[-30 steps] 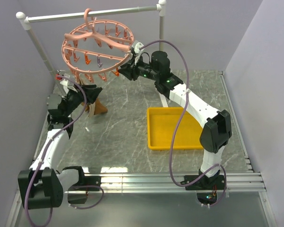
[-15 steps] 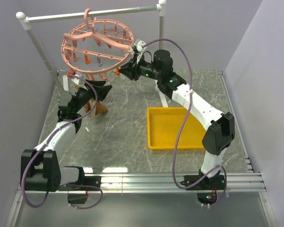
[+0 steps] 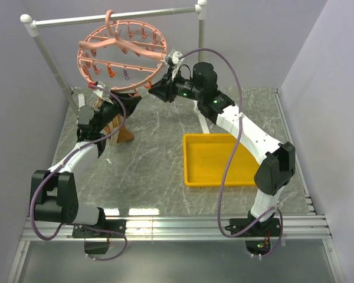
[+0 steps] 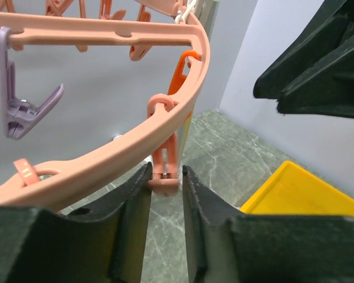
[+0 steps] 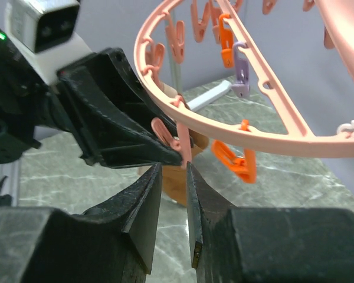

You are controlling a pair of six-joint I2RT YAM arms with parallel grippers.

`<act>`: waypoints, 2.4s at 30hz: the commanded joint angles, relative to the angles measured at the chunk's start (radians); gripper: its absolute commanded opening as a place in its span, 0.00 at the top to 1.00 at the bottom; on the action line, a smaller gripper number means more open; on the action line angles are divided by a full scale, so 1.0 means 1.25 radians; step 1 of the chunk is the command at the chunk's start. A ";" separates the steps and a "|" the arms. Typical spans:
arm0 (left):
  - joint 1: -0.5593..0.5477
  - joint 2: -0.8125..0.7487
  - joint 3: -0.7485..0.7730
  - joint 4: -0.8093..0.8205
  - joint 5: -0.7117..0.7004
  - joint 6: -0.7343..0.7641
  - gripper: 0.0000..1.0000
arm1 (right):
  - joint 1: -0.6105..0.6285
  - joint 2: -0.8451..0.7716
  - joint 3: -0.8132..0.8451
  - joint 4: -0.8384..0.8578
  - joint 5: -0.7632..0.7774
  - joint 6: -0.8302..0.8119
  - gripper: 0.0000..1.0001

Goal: Clip the underwear to the hanger

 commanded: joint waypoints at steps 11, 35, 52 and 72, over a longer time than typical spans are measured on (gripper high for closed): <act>-0.004 -0.076 0.026 -0.044 0.029 0.057 0.81 | 0.052 -0.029 0.023 0.025 0.028 0.107 0.71; -0.026 -0.192 0.063 -0.333 -0.033 0.167 0.83 | 0.115 0.036 0.050 0.066 0.193 0.168 0.72; -0.036 -0.211 0.083 -0.398 -0.009 0.175 0.81 | 0.148 0.054 0.042 0.115 0.255 0.178 0.76; -0.037 -0.264 0.051 -0.423 -0.067 0.171 0.48 | 0.126 0.056 0.058 0.123 0.198 0.295 1.00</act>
